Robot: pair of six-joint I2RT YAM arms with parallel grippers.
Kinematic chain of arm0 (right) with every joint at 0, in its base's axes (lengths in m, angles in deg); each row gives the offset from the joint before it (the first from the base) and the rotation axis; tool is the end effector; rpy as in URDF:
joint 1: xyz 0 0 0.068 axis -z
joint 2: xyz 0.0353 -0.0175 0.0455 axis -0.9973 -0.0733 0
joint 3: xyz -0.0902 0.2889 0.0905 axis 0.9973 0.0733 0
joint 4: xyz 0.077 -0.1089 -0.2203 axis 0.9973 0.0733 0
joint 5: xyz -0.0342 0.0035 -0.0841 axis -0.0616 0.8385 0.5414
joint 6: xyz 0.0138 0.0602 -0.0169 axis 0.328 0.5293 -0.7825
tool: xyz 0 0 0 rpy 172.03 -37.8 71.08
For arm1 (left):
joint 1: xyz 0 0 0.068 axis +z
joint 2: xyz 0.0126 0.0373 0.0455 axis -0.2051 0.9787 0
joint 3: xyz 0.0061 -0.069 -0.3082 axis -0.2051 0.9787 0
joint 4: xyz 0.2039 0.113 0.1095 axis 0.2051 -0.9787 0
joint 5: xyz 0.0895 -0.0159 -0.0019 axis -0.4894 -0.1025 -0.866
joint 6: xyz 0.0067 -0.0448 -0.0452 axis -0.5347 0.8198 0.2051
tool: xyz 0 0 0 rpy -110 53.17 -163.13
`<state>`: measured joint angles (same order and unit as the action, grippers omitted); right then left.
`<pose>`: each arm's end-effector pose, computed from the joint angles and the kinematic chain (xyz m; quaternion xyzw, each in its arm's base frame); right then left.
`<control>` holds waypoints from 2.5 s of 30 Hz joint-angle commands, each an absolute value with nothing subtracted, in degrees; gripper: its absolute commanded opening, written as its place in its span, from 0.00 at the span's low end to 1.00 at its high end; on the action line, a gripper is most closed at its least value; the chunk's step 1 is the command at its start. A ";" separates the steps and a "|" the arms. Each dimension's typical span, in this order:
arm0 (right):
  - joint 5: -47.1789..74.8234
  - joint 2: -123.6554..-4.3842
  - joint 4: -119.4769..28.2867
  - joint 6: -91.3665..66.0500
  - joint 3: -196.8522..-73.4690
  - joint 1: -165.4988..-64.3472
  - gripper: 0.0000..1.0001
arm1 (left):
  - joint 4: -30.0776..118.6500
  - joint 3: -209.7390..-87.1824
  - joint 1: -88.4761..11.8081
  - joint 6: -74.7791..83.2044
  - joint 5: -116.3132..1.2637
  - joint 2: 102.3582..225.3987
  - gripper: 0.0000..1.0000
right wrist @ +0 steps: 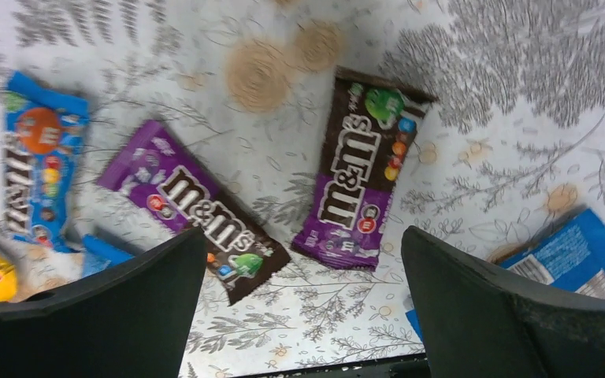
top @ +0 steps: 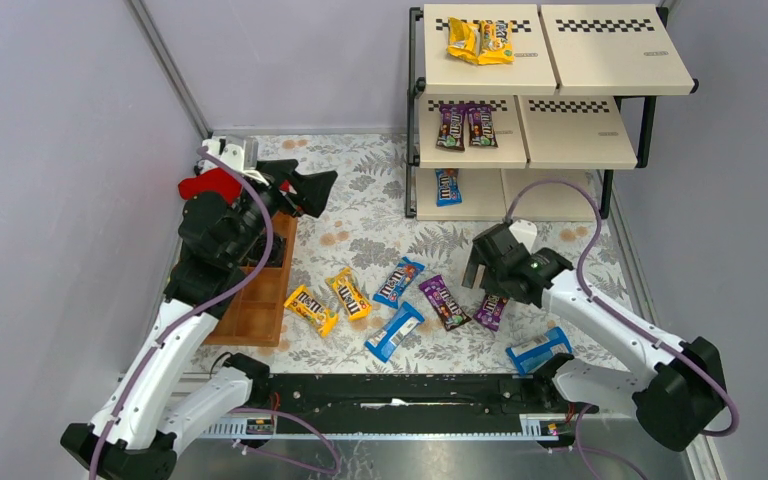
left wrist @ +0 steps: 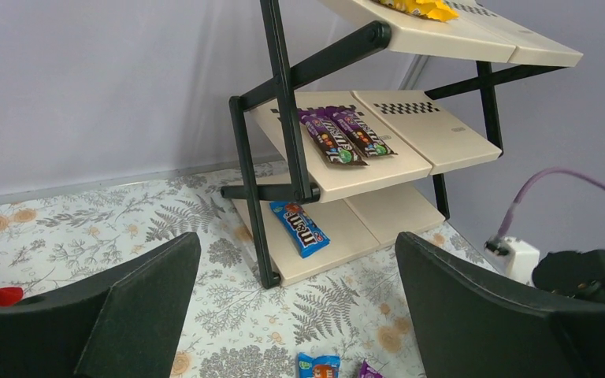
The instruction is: Place and organize the candy bags onto the shelf
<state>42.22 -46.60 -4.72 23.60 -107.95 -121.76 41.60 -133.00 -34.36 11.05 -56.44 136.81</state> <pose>0.1701 0.1018 0.2839 0.1099 0.9374 0.0462 0.3272 0.1505 -0.0712 0.4550 0.0849 0.6526 -0.3128 0.6849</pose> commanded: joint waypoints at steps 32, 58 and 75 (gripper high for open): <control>35.15 -71.72 -35.62 9.06 -103.18 -109.17 0.53 | 43.15 -135.09 -37.72 9.60 -60.77 134.61 0.99; 5.14 -47.42 -31.75 16.09 -92.41 -93.53 0.93 | 42.35 -135.45 -39.60 9.03 -61.71 135.72 0.99; -3.32 -45.32 -67.81 40.61 -69.39 -87.73 0.73 | 42.36 -135.39 -39.70 9.42 -62.14 135.01 0.99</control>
<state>-3.77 -46.58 -53.57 31.68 -74.86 -87.97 41.34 -133.28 -39.49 9.76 -61.56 135.56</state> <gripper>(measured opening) 0.737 0.989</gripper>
